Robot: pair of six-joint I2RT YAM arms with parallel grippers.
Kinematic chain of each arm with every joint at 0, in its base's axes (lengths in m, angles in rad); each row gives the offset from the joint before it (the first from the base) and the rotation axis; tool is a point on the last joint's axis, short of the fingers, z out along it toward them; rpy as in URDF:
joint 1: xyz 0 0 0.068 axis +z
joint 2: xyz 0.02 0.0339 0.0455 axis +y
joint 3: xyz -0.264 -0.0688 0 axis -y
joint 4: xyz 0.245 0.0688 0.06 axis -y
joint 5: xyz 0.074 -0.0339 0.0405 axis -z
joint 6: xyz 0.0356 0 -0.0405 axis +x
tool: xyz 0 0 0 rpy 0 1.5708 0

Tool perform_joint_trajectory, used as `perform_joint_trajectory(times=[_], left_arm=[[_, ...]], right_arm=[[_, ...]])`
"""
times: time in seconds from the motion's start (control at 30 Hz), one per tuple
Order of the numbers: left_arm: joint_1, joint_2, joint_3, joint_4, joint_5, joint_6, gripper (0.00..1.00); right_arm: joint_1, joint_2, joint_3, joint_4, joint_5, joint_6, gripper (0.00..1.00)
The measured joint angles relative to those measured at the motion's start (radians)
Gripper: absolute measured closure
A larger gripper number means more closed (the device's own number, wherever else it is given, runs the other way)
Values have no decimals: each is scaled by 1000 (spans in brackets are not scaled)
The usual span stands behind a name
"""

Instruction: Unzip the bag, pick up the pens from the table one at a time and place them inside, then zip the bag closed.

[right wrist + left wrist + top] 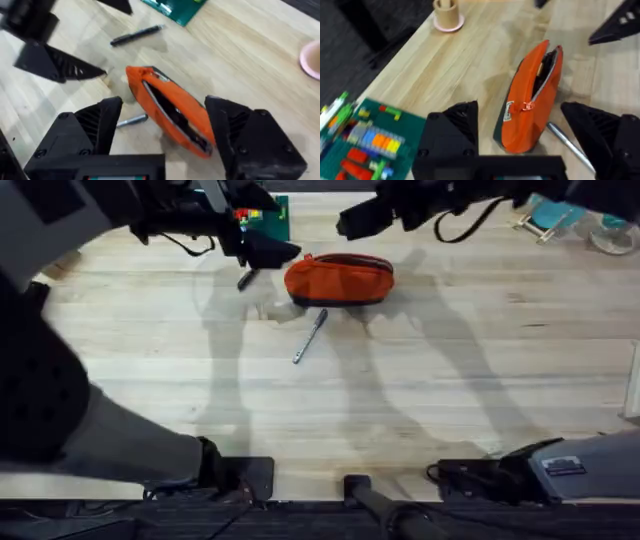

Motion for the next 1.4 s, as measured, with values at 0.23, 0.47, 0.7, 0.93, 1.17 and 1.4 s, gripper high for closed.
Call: perform_joint_trajectory(times=[0.23, 0.47, 0.7, 0.93, 1.17, 1.4], left_arm=[[0, -129, 0, -110, -129, -131, 5], [0, -249, 0, -251, -237, -161, 5], [0, -321, 0, -393, -285, -166, 5], [0, -388, 0, -499, -313, -169, 6], [0, -463, 0, -561, -321, -169, 5], [0, -515, 0, -621, -324, -169, 5]], right_arm=[[-8, -81, 0, -134, 45, 42, 6], [-22, -121, 0, -271, 55, 45, 6], [-23, -124, 3, -383, 60, -92, 272], [-23, -124, 13, -373, 60, -258, 968], [-23, -124, 13, -356, 64, -434, 973], [-23, -124, 14, -328, 69, -586, 973]])
